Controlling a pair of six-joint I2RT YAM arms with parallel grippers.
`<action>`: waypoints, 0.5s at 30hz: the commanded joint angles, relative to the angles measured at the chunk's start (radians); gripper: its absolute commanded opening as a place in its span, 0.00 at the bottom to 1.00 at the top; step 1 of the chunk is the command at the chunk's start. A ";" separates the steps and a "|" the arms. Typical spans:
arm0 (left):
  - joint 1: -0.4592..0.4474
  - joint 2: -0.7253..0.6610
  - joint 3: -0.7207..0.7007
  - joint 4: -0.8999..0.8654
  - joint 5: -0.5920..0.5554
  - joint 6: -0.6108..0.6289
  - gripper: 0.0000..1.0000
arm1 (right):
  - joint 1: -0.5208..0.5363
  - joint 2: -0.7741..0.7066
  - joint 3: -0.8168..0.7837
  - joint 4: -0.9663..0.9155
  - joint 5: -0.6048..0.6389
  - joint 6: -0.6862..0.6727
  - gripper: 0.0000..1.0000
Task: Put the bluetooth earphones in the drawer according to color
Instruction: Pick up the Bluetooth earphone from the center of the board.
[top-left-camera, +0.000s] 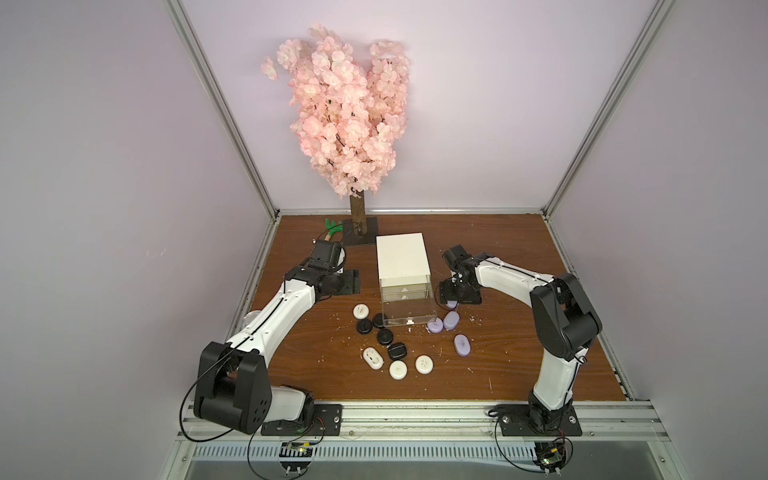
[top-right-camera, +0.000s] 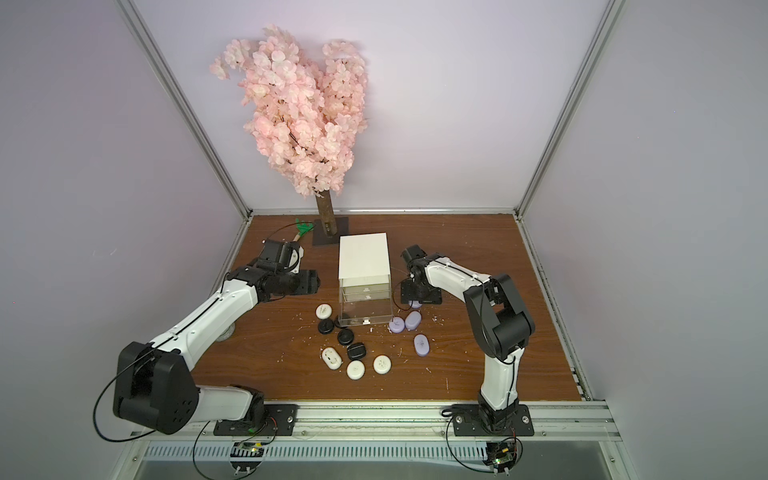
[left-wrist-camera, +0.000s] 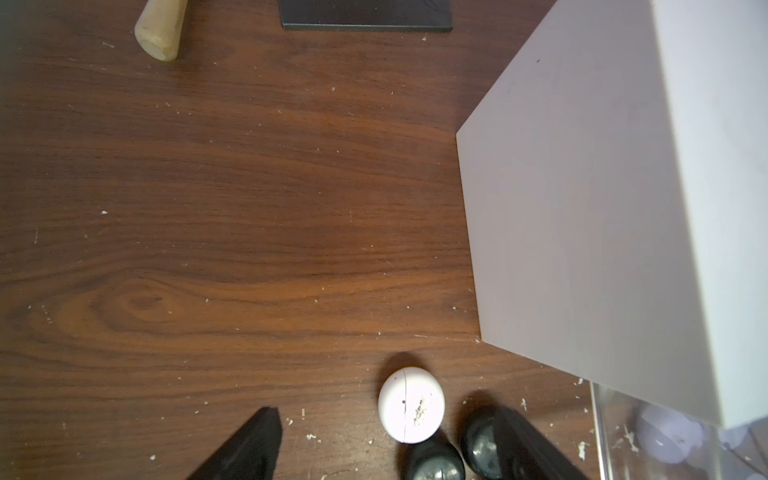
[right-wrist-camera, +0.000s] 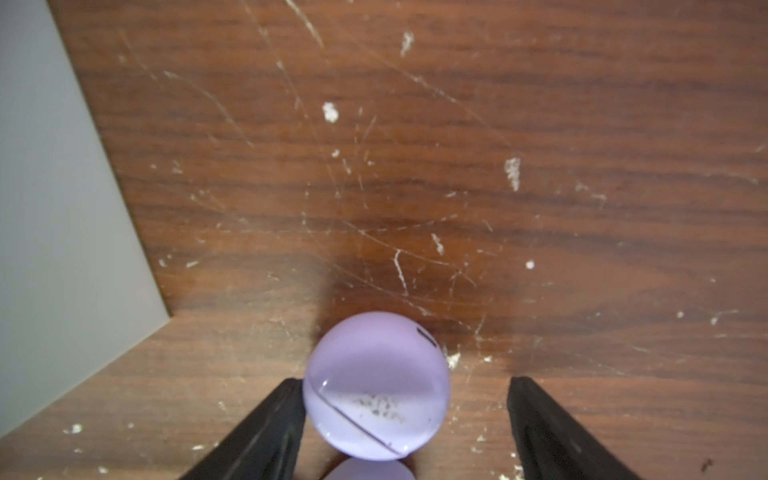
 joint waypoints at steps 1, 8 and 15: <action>0.011 0.010 -0.011 0.003 0.006 0.006 0.84 | -0.003 0.018 0.045 -0.026 0.020 -0.015 0.80; 0.012 0.012 -0.011 0.004 0.010 0.006 0.84 | -0.002 0.055 0.072 -0.021 -0.005 -0.017 0.73; 0.012 0.017 -0.011 0.005 0.012 0.008 0.84 | 0.000 0.045 0.057 -0.020 -0.004 -0.015 0.63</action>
